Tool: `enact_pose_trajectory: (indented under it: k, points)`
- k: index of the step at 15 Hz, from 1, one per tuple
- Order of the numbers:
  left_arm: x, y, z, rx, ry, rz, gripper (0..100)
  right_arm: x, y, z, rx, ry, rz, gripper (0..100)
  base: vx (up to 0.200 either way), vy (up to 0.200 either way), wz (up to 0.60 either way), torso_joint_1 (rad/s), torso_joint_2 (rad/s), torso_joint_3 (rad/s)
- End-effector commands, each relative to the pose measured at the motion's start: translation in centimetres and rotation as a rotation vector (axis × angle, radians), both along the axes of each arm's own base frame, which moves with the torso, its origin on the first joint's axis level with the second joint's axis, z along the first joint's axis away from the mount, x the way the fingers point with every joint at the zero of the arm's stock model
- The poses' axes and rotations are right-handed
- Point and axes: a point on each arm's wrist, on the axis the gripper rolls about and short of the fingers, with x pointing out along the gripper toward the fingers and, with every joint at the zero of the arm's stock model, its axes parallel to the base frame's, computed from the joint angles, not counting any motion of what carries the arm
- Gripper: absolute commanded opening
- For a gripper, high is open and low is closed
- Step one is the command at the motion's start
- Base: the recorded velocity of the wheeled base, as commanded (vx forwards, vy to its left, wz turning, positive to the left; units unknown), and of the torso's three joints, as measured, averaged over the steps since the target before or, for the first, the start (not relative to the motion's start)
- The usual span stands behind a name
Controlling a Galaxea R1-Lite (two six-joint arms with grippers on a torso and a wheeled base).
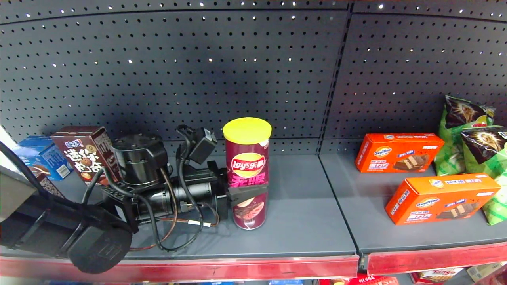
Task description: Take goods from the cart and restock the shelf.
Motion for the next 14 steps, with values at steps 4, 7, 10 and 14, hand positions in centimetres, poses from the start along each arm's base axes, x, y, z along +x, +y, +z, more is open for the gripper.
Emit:
enact_pose_trajectory:
  k: [4,7,10,14]
  points:
    - [-1.1,0.5,-0.3,-0.009,-0.011,0.000,0,0.0,0.0,0.0,-0.001,0.003,0.001,0,0.000,0.000,0.00,0.000,0.00,0.000]
    - [-1.2,0.6,-1.1,-0.023,-0.037,0.003,0,0.1,0.0,0.0,-0.001,0.004,0.001,0,0.000,0.000,0.00,0.000,0.00,0.000]
    - [-1.3,0.6,-1.1,-0.024,-0.035,0.002,0,0.1,0.0,0.0,-0.001,0.004,0.001,0,0.000,0.000,0.00,0.000,0.00,0.000]
    - [-1.2,0.6,-1.1,-0.024,-0.038,0.002,0,0.0,0.0,0.0,-0.001,0.003,0.001,0,0.000,0.000,0.00,0.000,0.00,0.000]
